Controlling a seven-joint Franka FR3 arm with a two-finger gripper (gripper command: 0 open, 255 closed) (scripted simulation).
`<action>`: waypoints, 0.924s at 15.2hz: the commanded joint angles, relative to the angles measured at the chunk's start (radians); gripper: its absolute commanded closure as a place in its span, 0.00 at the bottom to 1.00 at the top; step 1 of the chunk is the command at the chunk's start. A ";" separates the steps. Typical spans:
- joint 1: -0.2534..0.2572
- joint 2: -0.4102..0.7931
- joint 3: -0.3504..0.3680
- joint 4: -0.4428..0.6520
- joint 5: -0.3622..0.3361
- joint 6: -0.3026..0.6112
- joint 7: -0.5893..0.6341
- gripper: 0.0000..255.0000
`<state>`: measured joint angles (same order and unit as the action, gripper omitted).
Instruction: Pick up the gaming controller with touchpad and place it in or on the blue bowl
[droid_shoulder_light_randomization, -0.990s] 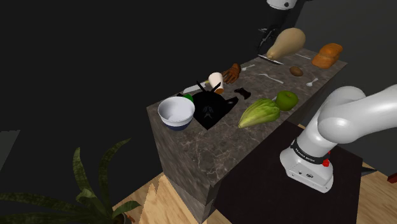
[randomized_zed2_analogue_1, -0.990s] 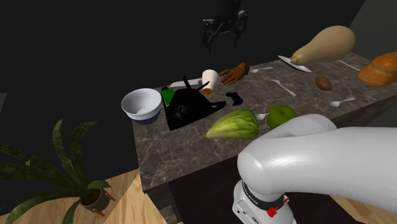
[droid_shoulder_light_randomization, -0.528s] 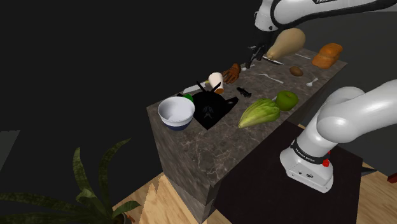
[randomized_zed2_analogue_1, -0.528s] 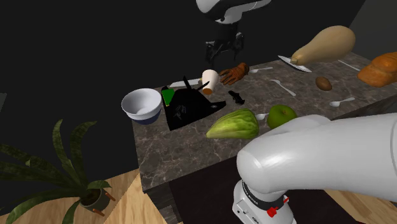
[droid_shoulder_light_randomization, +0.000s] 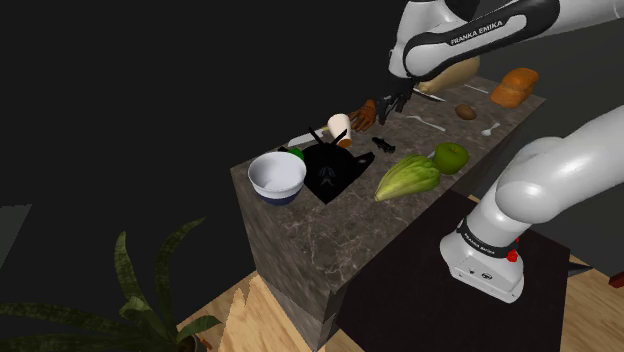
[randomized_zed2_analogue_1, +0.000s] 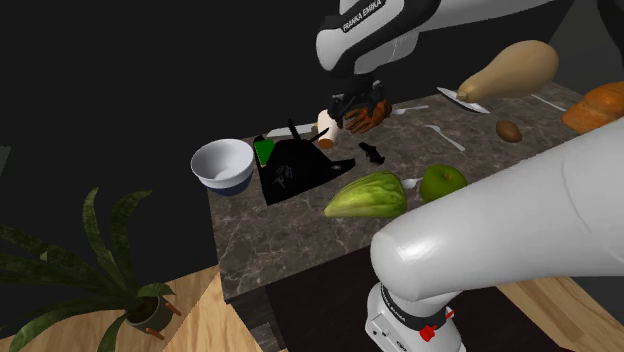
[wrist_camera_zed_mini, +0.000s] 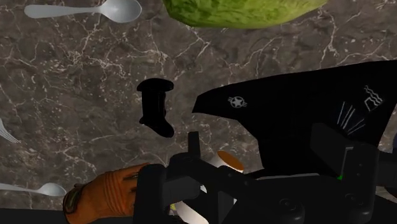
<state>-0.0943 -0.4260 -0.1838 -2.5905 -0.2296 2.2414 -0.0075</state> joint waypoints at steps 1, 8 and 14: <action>-0.012 0.072 -0.017 -0.006 -0.016 0.077 -0.003 0.00; -0.047 0.341 -0.069 0.032 -0.047 0.298 -0.013 0.00; -0.076 0.574 -0.096 0.108 -0.038 0.447 -0.034 0.00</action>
<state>-0.1654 0.1132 -0.2766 -2.4994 -0.2726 2.6709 -0.0349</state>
